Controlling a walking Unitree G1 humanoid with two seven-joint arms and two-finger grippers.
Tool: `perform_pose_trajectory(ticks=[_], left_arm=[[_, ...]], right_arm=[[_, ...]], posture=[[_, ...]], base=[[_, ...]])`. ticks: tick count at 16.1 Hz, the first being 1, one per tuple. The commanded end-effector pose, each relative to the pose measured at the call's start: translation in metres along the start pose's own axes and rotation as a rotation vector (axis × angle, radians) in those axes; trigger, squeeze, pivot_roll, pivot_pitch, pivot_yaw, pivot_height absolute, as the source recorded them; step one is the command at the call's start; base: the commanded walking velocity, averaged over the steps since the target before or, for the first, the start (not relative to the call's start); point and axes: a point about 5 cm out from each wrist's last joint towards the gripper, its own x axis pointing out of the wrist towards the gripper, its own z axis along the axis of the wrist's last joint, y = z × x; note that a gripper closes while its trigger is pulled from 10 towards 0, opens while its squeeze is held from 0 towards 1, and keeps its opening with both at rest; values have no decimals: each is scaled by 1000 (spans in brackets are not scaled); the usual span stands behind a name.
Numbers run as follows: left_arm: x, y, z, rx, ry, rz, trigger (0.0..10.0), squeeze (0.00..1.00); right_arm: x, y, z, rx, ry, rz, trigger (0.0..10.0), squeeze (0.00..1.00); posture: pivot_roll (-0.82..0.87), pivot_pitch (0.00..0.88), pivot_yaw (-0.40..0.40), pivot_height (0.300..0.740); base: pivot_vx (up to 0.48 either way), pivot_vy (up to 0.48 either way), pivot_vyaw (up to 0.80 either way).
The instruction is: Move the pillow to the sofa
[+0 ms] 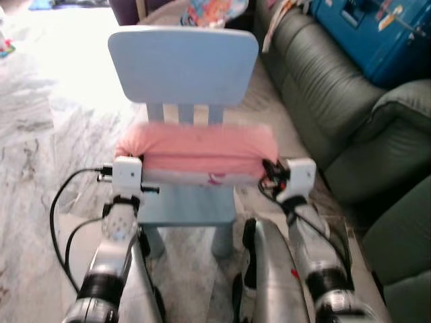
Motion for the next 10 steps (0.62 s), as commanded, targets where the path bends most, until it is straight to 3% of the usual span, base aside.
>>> perform_pose_trajectory(ticks=[1, 2, 5, 8, 9, 10], left_arm=[[-6, 12, 10, 29, -33, 17, 0, 0], [-18, 15, 7, 59, -24, -10, 0, 0], [-33, 15, 0, 72, 30, -30, 0, 0], [-29, 6, 9, 44, 34, -3, 0, 0], [-26, 2, 12, 32, 35, -3, 0, 0], [-24, -1, 14, 26, 32, -4, 0, 0]], right_arm=[[-2, -13, 13, 34, -67, -90, 0, 0], [-3, -10, 8, 47, -49, -82, 0, 0], [-2, -7, 15, 42, -45, -80, 0, 0], [3, -10, 20, 45, -46, -87, 0, 0], [5, -9, 22, 40, -42, -81, 2275, 0], [5, -8, 23, 39, -38, -78, 10000, 0]], posture=[[43, 0, -22, 491], [49, 0, -22, 506], [53, 0, -19, 535], [58, 0, -31, 574], [54, 0, -32, 589], [53, 0, -33, 599]], base=[[0, 0, 0], [0, 0, 0], [0, 0, 0], [0, 0, 0], [0, 0, 0], [0, 0, 0]])
